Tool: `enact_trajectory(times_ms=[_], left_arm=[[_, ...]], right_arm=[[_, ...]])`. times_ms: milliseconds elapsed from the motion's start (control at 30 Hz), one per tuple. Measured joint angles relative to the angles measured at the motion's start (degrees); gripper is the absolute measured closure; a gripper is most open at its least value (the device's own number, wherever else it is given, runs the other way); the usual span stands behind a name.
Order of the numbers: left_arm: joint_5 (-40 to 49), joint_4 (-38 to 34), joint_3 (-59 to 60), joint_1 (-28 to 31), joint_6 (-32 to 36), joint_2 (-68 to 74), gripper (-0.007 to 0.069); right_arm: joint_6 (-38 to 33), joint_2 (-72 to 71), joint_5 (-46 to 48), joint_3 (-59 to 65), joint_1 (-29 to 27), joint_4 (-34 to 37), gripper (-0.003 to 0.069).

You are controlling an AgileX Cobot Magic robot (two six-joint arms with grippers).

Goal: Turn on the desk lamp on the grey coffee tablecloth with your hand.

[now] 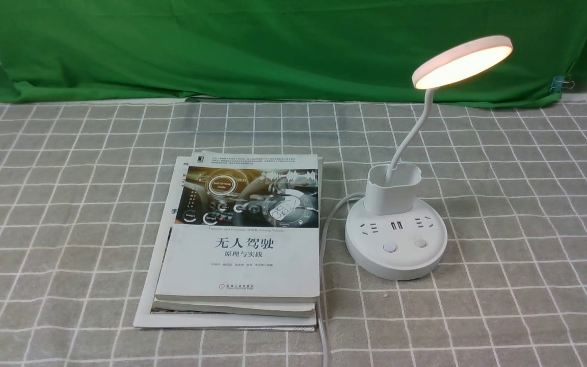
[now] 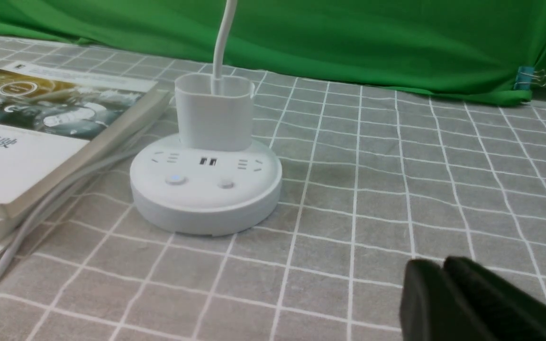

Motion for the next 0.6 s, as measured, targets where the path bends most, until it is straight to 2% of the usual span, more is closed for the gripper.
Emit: enact_trajectory(times_ms=[600], left_arm=[[0.0, 0.0, 0.0, 0.0, 0.0, 0.0, 0.0606]], right_arm=[[-0.1, 0.0, 0.0, 0.0, 0.0, 0.0, 0.051]])
